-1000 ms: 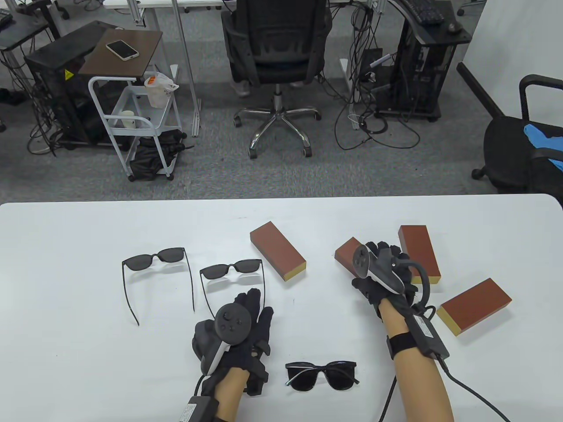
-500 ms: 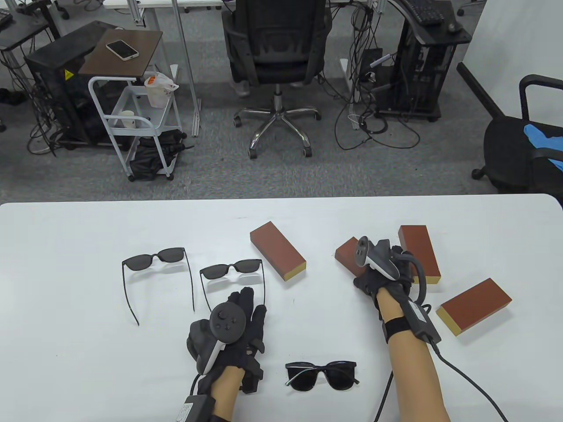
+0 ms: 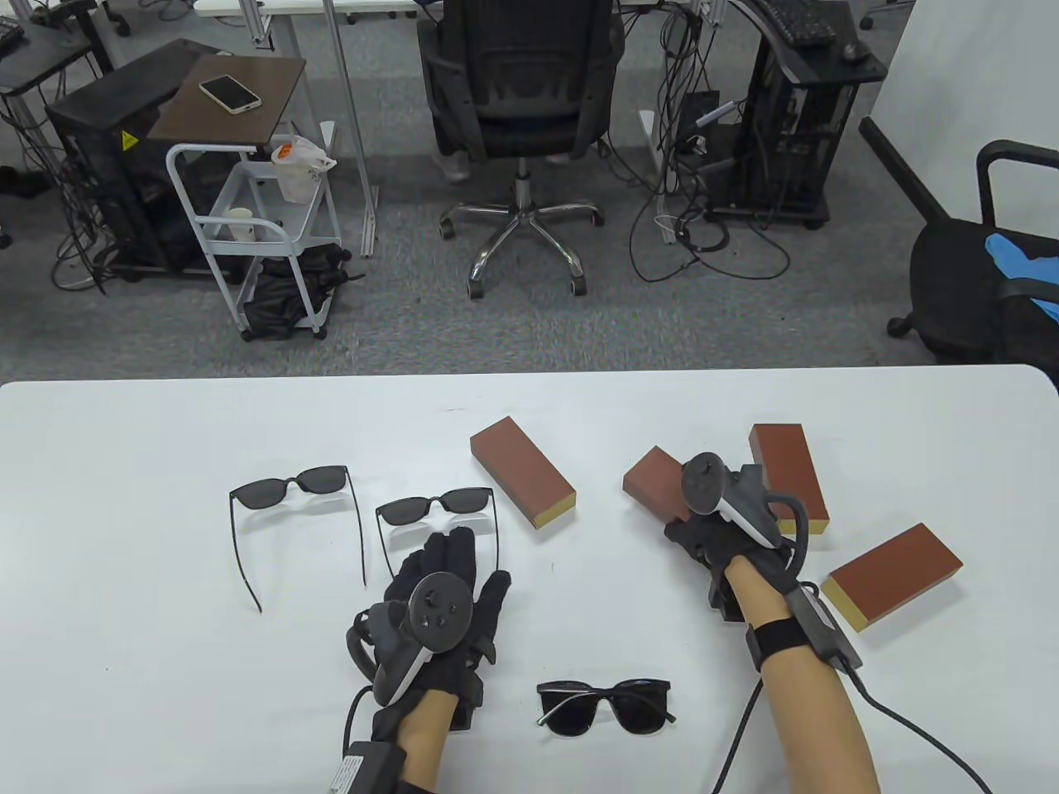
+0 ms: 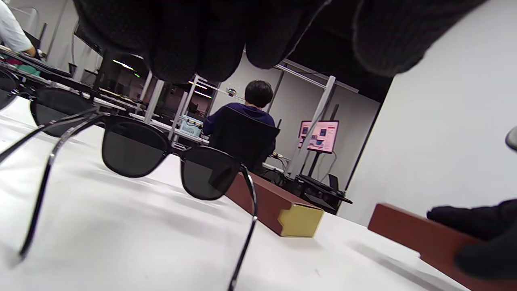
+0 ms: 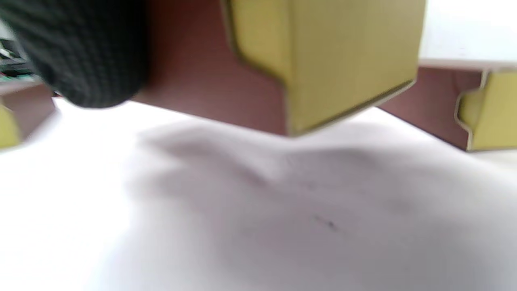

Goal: Slide to open storage boxes and store sunglasses

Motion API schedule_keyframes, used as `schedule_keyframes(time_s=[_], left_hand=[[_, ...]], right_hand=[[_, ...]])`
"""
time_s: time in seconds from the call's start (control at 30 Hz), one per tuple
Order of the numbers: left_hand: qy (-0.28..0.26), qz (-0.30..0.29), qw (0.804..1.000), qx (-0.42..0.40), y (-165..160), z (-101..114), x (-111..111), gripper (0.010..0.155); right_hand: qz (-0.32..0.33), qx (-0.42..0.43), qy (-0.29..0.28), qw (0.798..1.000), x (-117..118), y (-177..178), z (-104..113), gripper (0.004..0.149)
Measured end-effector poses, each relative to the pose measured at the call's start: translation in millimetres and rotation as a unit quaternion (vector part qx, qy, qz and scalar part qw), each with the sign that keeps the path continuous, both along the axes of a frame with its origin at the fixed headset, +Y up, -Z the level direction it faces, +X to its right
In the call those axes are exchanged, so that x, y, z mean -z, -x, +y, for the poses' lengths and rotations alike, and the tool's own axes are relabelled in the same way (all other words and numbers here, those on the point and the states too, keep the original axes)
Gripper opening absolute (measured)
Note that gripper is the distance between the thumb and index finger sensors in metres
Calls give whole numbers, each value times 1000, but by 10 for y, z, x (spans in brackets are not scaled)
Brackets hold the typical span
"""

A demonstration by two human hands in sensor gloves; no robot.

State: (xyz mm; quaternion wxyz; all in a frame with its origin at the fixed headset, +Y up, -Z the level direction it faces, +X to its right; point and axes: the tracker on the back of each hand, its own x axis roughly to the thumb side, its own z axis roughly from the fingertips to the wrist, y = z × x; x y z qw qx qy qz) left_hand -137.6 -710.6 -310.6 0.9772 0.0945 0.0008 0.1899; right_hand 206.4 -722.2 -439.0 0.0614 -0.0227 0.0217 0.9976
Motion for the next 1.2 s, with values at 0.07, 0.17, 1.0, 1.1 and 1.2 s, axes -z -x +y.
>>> schedule_keyframes(time_s=[0.07,0.17,1.0,1.1,1.2], left_hand=[[6,-27,999,-24,-44,-10,1,77],[0,-70,997,-21,-118,4,-11,83],[24,-311,943,-117,-495,102,-153,104],[61,-323,934,-140,-497,87,-121,99],[72,-330,927,-162,-506,89,-98,95]], right_hand=[[40,25,-5,999,-114,-2,125,84],[84,82,-8,993,-286,3,281,82],[349,124,20,929,-1257,597,688,83],[351,121,16,928,-1277,594,672,83],[350,121,13,929,-1298,560,626,84]])
